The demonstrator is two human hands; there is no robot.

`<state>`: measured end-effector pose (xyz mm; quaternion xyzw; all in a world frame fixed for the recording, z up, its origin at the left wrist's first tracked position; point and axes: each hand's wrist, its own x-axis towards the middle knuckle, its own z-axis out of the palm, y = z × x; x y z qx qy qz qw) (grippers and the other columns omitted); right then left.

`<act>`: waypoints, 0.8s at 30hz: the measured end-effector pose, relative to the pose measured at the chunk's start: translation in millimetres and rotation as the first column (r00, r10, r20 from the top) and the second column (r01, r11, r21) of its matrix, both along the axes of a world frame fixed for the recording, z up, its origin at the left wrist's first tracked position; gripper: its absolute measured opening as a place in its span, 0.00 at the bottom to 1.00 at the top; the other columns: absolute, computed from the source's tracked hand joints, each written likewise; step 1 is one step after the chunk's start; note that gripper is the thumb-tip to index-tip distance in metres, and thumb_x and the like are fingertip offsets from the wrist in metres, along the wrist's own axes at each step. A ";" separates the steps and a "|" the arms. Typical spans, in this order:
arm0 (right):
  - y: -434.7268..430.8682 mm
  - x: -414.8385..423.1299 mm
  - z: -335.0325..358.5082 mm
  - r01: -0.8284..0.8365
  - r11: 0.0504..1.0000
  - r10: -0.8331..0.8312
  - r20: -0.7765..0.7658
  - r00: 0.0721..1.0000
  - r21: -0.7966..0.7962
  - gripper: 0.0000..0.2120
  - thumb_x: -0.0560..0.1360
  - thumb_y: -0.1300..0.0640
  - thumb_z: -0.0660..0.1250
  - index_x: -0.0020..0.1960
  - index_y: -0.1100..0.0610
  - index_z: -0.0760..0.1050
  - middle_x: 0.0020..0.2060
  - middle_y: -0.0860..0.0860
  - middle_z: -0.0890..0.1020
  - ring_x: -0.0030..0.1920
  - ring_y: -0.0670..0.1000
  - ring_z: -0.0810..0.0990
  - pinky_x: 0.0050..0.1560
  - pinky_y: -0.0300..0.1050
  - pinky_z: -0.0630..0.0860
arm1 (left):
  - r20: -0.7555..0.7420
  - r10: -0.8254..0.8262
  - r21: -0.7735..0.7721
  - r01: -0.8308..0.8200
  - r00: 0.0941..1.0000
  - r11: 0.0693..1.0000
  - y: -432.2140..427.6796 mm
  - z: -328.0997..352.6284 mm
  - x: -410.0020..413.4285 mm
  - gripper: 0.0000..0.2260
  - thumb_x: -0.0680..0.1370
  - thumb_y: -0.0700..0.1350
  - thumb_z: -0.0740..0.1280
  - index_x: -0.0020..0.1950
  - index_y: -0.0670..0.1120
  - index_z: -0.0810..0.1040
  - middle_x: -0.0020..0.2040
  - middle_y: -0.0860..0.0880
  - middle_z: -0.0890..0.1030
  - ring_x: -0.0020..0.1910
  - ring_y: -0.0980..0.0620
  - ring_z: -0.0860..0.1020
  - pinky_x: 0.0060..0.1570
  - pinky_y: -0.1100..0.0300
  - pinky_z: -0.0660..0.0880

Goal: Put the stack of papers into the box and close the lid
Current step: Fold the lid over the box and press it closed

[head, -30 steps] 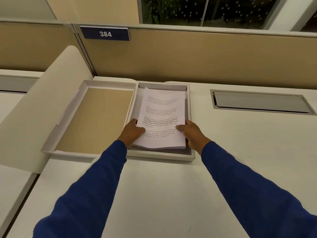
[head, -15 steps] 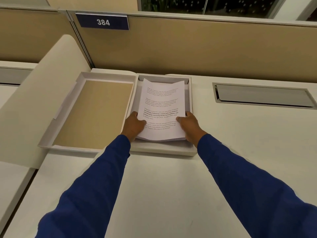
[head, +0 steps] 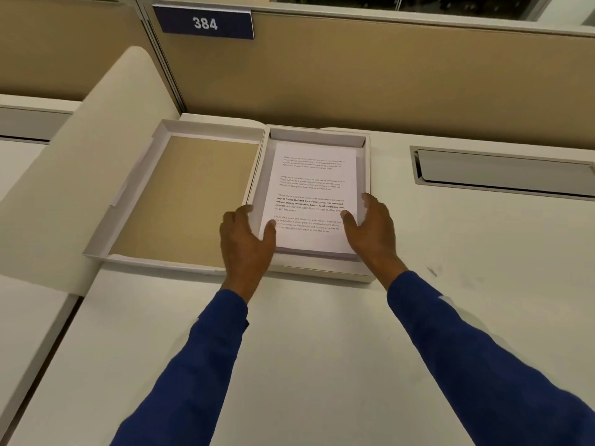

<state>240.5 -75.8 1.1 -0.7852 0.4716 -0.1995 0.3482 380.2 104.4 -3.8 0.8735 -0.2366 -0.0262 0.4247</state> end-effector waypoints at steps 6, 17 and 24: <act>20.1 -27.0 -22.8 0.084 0.996 -0.082 -0.127 0.988 0.012 0.35 0.79 0.47 0.69 0.80 0.57 0.59 0.75 0.57 0.69 0.73 0.59 0.69 0.67 0.55 0.73 | 0.055 0.384 -0.063 -0.381 0.922 0.922 52.0 -9.8 -0.6 0.25 0.77 0.52 0.74 0.68 0.41 0.73 0.62 0.39 0.74 0.60 0.41 0.73 0.58 0.47 0.75; 21.2 -40.5 -40.6 0.071 0.997 -0.065 -0.259 0.964 0.016 0.24 0.83 0.59 0.63 0.78 0.58 0.62 0.70 0.58 0.72 0.68 0.60 0.73 0.63 0.55 0.75 | -0.623 0.513 0.071 -0.610 0.590 0.789 102.4 -22.4 39.2 0.20 0.75 0.52 0.73 0.61 0.41 0.77 0.57 0.40 0.83 0.54 0.39 0.83 0.56 0.45 0.82; 19.8 -44.3 -38.2 0.039 0.999 -0.028 -0.256 0.966 0.035 0.25 0.83 0.60 0.62 0.79 0.59 0.61 0.71 0.58 0.72 0.69 0.60 0.73 0.67 0.54 0.73 | -0.822 0.260 -0.296 -0.771 0.506 0.564 85.6 -4.6 36.6 0.21 0.77 0.33 0.70 0.66 0.48 0.69 0.60 0.46 0.79 0.54 0.46 0.81 0.60 0.45 0.82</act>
